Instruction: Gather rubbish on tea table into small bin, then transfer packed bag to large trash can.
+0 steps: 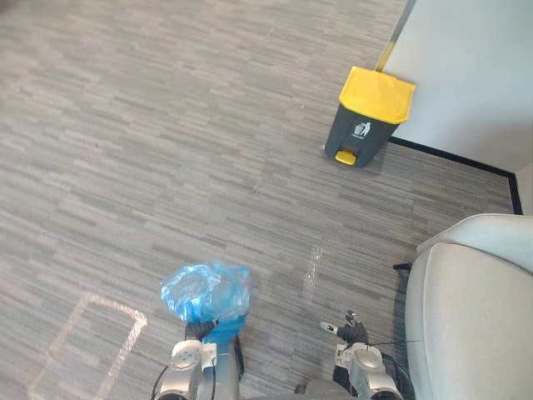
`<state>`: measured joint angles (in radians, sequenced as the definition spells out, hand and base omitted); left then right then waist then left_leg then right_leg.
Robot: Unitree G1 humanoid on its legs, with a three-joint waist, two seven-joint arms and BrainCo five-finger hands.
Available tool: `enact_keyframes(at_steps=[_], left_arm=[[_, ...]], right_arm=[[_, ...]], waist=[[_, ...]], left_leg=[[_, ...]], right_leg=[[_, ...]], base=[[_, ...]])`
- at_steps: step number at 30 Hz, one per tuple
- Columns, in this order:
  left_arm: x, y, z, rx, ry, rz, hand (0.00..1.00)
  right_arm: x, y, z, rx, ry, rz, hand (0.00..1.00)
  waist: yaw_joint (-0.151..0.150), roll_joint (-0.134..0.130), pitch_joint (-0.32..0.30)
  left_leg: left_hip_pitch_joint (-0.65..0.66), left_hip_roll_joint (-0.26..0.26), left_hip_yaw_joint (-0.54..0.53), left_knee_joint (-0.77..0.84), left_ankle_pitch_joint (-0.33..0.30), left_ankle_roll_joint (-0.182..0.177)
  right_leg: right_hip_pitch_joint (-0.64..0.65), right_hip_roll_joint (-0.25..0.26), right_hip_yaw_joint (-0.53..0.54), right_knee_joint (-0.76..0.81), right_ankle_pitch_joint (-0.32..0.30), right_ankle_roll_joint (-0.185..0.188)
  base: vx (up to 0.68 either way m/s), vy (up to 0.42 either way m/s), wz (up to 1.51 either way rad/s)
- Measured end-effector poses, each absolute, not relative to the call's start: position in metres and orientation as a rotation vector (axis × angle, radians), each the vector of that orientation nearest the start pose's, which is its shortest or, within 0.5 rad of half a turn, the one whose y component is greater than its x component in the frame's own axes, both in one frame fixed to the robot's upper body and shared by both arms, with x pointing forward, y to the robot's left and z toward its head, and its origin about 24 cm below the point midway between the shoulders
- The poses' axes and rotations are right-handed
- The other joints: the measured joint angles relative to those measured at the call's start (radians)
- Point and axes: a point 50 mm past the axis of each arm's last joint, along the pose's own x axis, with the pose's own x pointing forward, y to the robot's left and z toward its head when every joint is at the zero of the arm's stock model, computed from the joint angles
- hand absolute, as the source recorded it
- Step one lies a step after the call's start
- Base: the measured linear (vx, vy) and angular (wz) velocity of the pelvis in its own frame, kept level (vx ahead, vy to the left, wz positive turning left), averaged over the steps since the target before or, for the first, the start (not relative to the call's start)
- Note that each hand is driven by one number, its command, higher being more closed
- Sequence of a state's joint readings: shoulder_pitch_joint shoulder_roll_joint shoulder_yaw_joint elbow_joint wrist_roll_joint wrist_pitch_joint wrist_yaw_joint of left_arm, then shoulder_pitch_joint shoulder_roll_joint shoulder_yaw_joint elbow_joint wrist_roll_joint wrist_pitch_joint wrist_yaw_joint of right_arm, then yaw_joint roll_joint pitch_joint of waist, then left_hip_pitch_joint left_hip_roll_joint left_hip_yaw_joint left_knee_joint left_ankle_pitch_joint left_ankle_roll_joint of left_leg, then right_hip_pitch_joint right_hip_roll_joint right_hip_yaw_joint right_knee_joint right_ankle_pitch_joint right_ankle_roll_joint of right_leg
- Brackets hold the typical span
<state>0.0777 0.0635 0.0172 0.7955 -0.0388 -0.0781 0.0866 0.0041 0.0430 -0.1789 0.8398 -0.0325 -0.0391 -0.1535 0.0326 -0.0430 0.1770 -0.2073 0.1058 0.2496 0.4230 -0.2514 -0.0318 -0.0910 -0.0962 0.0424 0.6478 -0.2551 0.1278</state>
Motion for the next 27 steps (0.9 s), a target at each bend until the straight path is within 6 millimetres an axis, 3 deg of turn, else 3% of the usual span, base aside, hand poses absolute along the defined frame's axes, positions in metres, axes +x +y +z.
enact_keyframes(at_steps=[1,2,3,5,7,8,9,10,12,14,16,17,18,20,22,23,24,25,27], left_arm=[[0.150,0.181,-0.129,0.055,0.800,0.145,1.00],[0.149,0.179,-0.130,0.057,0.804,0.141,1.00],[0.148,0.181,-0.130,0.061,0.806,0.149,1.00],[0.149,0.188,-0.129,0.074,0.805,0.169,1.00],[0.152,0.190,-0.129,0.086,0.807,0.169,1.00],[0.153,0.193,-0.130,0.094,0.811,0.170,1.00],[0.153,0.192,-0.131,0.093,0.820,0.170,1.00],[0.152,0.190,-0.131,0.090,0.821,0.162,1.00],[0.154,0.191,-0.131,0.089,0.816,0.165,1.00],[0.157,0.188,-0.129,0.075,0.804,0.163,1.00],[0.160,0.178,-0.125,0.030,0.765,0.159,1.00],[0.160,0.174,-0.124,0.017,0.757,0.155,1.00],[0.163,0.169,-0.121,-0.002,0.740,0.150,1.00],[0.165,0.168,-0.120,-0.010,0.729,0.149,1.00],[0.167,0.171,-0.119,-0.017,0.723,0.162,1.00],[0.166,0.170,-0.120,-0.019,0.728,0.162,1.00],[0.164,0.167,-0.121,-0.027,0.736,0.159,1.00],[0.166,0.172,-0.123,-0.006,0.749,0.159,1.00],[0.169,0.178,-0.121,0.013,0.739,0.170,1.00]], right_arm=[[0.161,-0.171,-0.130,0.009,0.825,-0.280,0.00],[0.152,-0.172,-0.134,0.007,0.849,-0.285,0.00],[0.147,-0.171,-0.136,0.008,0.862,-0.285,0.00],[0.154,-0.171,-0.134,-0.015,0.849,-0.258,0.00],[0.156,-0.171,-0.135,-0.032,0.859,-0.245,0.00],[0.154,-0.172,-0.137,-0.039,0.871,-0.242,0.00],[0.152,-0.178,-0.138,-0.070,0.880,-0.239,0.00],[0.155,-0.183,-0.137,-0.090,0.879,-0.237,0.00],[0.161,-0.189,-0.134,-0.104,0.865,-0.243,0.00],[0.152,-0.192,-0.137,-0.102,0.892,-0.261,0.00],[0.145,-0.185,-0.139,-0.092,0.899,-0.248,0.00],[0.146,-0.183,-0.138,-0.089,0.890,-0.245,0.00],[0.150,-0.180,-0.137,-0.079,0.878,-0.242,0.00],[0.158,-0.178,-0.134,-0.072,0.859,-0.238,0.00],[0.160,-0.178,-0.133,-0.067,0.855,-0.245,0.00],[0.160,-0.182,-0.133,-0.074,0.855,-0.255,0.00],[0.156,-0.188,-0.134,-0.089,0.864,-0.267,0.00],[0.149,-0.182,-0.140,-0.077,0.907,-0.258,0.00],[0.146,-0.180,-0.141,-0.072,0.919,-0.256,0.00]], waist=[[-0.004,-0.005,-0.001],[-0.011,-0.003,0.001],[-0.017,-0.003,0.001],[-0.026,-0.006,0.000],[-0.037,-0.005,0.001],[-0.039,-0.013,-0.001],[-0.050,-0.001,0.003],[-0.040,0.021,-0.001],[-0.043,0.032,0.003],[-0.052,0.039,0.008],[-0.034,0.048,0.013],[-0.024,0.047,0.013],[-0.018,0.046,0.013],[-0.009,0.044,0.014],[0.009,0.036,0.019],[0.013,0.047,0.014],[0.013,0.073,0.009],[0.012,0.038,0.014],[0.016,0.014,0.001]], left_leg=[[0.035,-0.011,0.011,-0.035,-0.002,0.001],[0.066,-0.014,0.016,-0.062,-0.004,0.000],[0.104,-0.015,0.019,-0.098,-0.005,0.000],[0.148,-0.007,0.018,-0.151,-0.006,-0.002],[0.195,0.006,0.018,-0.193,-0.011,-0.015],[0.227,0.001,0.020,-0.209,-0.020,-0.042],[0.261,0.012,-0.008,-0.214,-0.034,-0.069],[0.269,0.024,-0.038,-0.231,-0.031,-0.072],[0.288,0.032,-0.082,-0.224,-0.017,-0.091],[0.247,0.064,-0.124,-0.028,-0.011,-0.096],[0.103,0.143,-0.132,0.417,0.058,-0.080],[0.063,0.161,-0.115,0.509,0.035,-0.070],[-0.017,0.177,-0.079,0.593,-0.003,-0.050],[-0.090,0.182,-0.051,0.560,-0.032,-0.033],[-0.125,0.155,-0.034,0.362,-0.032,-0.031],[-0.118,0.127,-0.043,0.153,0.040,-0.024],[-0.110,0.128,-0.074,0.014,0.155,-0.061],[-0.087,0.078,-0.053,0.012,0.145,-0.051],[-0.082,0.035,-0.055,-0.023,0.146,-0.047]], right_leg=[[-0.080,-0.017,-0.007,0.142,0.048,0.035],[-0.116,-0.025,-0.017,0.204,0.045,0.021],[-0.155,-0.026,-0.053,0.219,0.000,-0.016],[-0.213,-0.025,-0.150,0.110,-0.045,-0.058],[-0.255,-0.018,-0.239,-0.098,-0.011,-0.089],[-0.256,-0.008,-0.242,-0.247,0.072,-0.092],[-0.226,0.014,-0.243,-0.264,0.165,-0.141],[-0.224,0.034,-0.246,-0.255,0.149,-0.149],[-0.227,0.041,-0.252,-0.201,0.083,-0.167],[-0.134,0.059,-0.286,-0.241,0.053,-0.169],[0.030,0.096,-0.287,-0.344,0.051,-0.178],[0.063,0.099,-0.272,-0.361,0.045,-0.186],[0.112,0.097,-0.240,-0.393,0.045,-0.187],[0.140,0.084,-0.198,-0.415,0.045,-0.186],[0.167,0.047,-0.170,-0.422,0.035,-0.164],[0.183,0.035,-0.161,-0.416,0.009,-0.116],[0.192,0.048,-0.150,-0.410,-0.015,-0.078],[0.194,-0.003,-0.129,-0.421,-0.039,-0.044],[0.198,-0.002,-0.120,-0.484,-0.013,-0.047]], base=[[0.12,0.036,-0.35],[0.20,0.019,-0.30],[0.22,0.000,-0.26],[0.25,-0.065,-0.30],[0.36,-0.146,-0.06],[0.43,-0.172,0.15],[0.48,-0.137,-0.06],[0.59,-0.174,-0.18],[0.48,-0.154,-0.05],[0.48,-0.174,0.31],[0.46,-0.046,-0.06],[0.50,0.060,-0.52],[0.45,0.111,-0.71],[0.29,0.130,-0.67],[0.33,0.283,-0.61],[0.31,0.279,-0.44],[0.28,0.279,-0.21],[0.26,0.230,0.02],[0.25,0.189,0.20]])
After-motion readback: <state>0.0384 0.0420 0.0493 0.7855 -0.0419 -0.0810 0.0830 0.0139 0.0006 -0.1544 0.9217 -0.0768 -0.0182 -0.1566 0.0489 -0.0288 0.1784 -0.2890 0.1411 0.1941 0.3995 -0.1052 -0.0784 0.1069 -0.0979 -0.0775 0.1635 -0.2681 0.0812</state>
